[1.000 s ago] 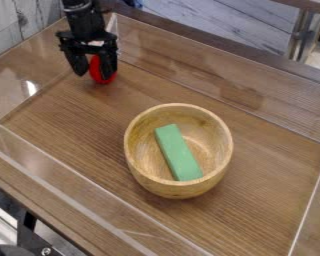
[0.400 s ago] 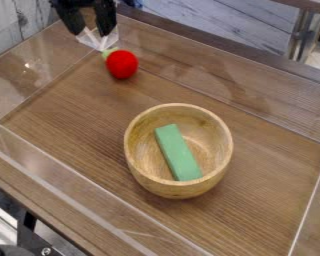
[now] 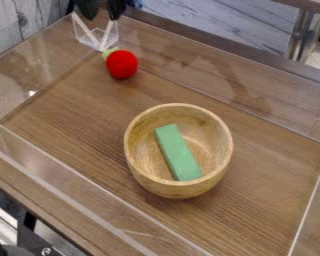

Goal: Move the red fruit to the left

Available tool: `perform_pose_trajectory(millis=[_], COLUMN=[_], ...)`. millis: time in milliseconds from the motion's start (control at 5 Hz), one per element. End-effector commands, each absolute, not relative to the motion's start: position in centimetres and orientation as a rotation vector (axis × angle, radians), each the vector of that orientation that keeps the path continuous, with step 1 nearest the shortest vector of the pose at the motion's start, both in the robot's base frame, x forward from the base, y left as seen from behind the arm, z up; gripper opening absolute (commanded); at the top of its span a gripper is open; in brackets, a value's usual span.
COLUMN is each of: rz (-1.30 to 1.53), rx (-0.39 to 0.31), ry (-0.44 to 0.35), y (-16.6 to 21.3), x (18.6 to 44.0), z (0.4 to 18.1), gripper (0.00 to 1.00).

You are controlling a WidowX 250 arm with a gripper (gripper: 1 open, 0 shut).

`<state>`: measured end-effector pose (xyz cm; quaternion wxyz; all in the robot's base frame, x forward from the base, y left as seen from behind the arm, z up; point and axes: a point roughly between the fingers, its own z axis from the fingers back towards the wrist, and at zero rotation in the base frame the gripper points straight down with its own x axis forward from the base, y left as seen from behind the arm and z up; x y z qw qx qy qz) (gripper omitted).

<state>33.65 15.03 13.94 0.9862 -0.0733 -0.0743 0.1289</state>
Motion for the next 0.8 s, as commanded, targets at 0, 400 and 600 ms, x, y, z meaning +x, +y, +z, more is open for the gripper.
perform_pose_trajectory(millis=[0,400,600], rz=[0.345,0.430,0.444], rx=[-0.105,-0.074,-0.065], ry=[-0.207,-0.204,-0.202], y=[16.7,21.0,21.3], x=[35.2,37.0,36.9], z=[16.2,15.3,14.5], gripper=[0.00,0.00,0.00])
